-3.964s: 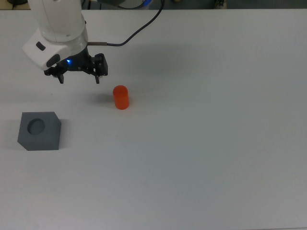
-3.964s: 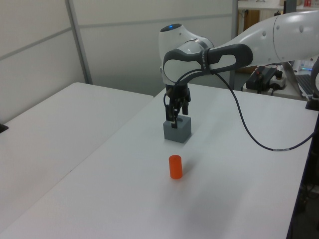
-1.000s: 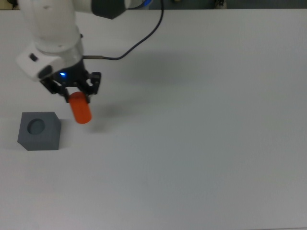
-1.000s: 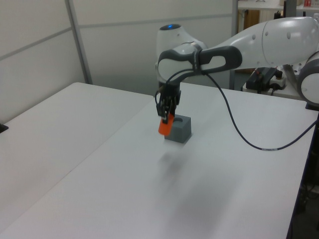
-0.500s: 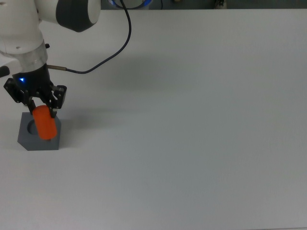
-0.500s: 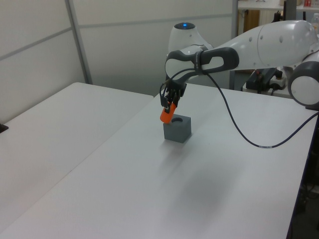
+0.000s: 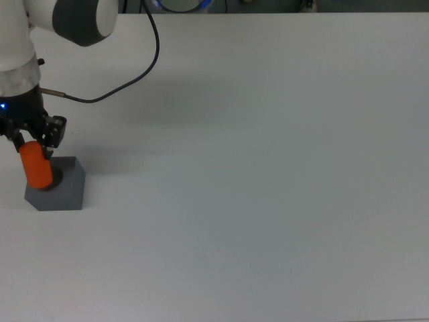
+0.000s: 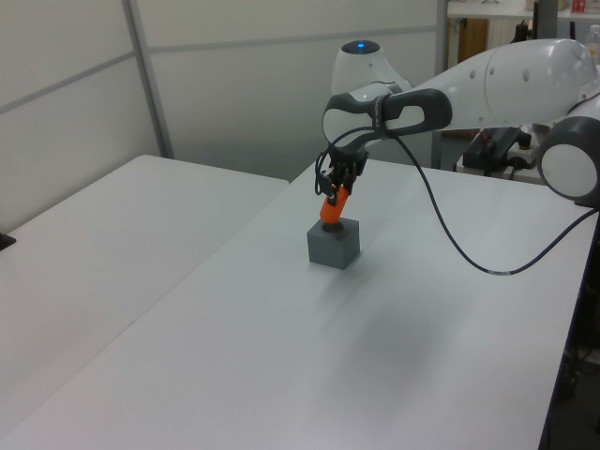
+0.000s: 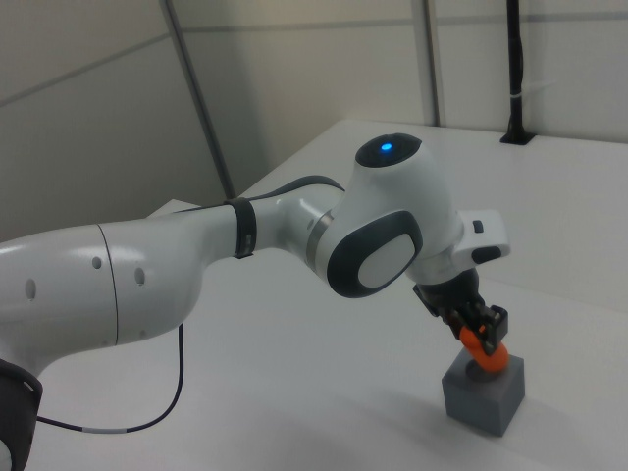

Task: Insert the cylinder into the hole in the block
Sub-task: 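Lower the cylinder into the block's hole, then open the gripper and raise it off the cylinder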

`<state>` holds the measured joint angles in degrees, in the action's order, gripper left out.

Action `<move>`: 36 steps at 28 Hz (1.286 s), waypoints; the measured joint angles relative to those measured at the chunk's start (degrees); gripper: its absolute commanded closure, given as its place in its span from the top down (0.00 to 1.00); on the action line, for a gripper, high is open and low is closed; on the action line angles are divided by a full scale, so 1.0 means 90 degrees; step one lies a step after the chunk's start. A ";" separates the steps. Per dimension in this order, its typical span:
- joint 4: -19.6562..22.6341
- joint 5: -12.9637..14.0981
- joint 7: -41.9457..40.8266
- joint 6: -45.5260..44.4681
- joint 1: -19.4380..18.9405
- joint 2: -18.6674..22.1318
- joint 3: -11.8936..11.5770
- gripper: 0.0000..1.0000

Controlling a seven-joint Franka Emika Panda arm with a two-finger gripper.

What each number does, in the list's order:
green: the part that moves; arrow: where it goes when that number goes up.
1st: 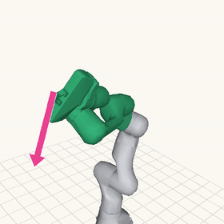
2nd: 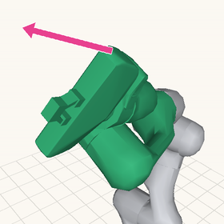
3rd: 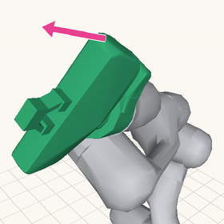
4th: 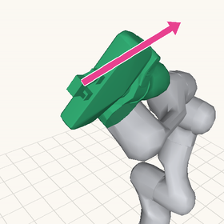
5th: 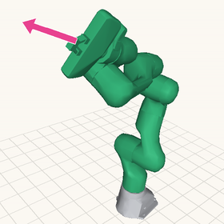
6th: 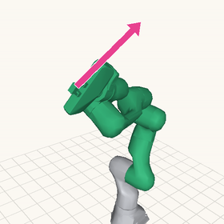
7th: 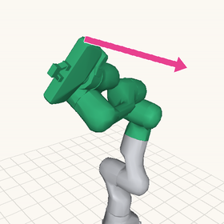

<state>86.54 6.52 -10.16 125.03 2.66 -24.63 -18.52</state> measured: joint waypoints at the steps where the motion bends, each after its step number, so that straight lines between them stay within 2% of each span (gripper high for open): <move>1: 0.0006 -0.0006 -0.0012 -0.0004 0.0000 -0.0006 -0.0003 0.03; 13: 0.0111 -0.0179 -0.0059 -0.0070 -0.0083 -0.0046 0.0001 0.05; 15: 0.0127 -0.0240 -0.0059 -0.0090 -0.0087 -0.0047 0.0010 0.09; 17: 0.0141 -0.0276 -0.0060 -0.0095 -0.0092 -0.0047 0.0016 0.17; 18: 0.0148 -0.0287 -0.0060 -0.0101 -0.0095 -0.0048 0.0016 0.54; 19: 0.0156 -0.0294 -0.0060 -0.0109 -0.0100 -0.0050 0.0017 0.82; 20: 0.0160 -0.0301 -0.0061 -0.0113 -0.0102 -0.0052 0.0017 1.00; 26: 0.0161 -0.0523 -0.0065 -0.0125 -0.0123 -0.0057 0.0018 1.00; 36: 0.0046 -0.0536 -0.0064 -0.0125 -0.0184 0.0047 0.0023 1.00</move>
<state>86.96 1.70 -10.74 123.91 1.00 -24.21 -18.32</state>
